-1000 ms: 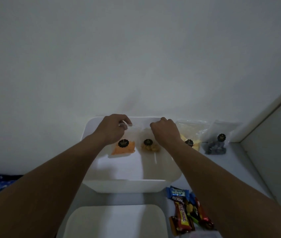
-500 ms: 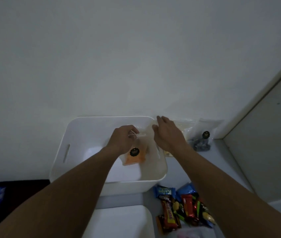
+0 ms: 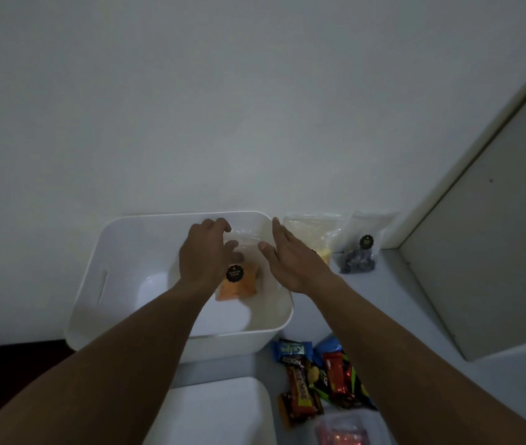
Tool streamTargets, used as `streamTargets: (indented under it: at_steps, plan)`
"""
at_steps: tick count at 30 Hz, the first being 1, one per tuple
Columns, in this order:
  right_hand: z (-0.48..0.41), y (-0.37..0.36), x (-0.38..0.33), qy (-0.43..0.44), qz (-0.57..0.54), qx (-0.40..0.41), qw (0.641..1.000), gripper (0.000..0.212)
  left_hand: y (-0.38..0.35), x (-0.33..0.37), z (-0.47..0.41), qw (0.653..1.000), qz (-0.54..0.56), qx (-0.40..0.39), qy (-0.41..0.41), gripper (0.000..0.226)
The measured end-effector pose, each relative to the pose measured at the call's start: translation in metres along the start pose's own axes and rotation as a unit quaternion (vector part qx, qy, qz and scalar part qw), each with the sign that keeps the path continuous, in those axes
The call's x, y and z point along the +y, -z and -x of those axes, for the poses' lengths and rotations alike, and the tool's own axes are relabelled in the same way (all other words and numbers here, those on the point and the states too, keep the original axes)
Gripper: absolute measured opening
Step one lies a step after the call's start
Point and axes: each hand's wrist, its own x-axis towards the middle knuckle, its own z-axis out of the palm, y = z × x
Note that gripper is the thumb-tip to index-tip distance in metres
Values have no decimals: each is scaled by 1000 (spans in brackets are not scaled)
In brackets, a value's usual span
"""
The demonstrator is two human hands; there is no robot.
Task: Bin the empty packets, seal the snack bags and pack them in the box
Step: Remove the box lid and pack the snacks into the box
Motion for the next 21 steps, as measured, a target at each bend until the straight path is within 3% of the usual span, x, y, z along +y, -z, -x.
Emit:
streamTargets:
  at_steps: [6, 13, 17, 21]
  plan:
    - [19, 25, 19, -11, -2, 16, 1000, 69, 25, 28, -3, 996, -3, 53, -67, 25]
    - [36, 81, 82, -46, 58, 73, 995, 66, 17, 118, 0, 991, -3, -23, -131, 41]
    - [37, 99, 127, -52, 77, 114, 989, 65, -10, 157, -2, 991, -39, -54, -118, 48]
    - [27, 110, 169, -55, 89, 133, 986, 68, -44, 180, -6, 998, -25, -44, -35, 48]
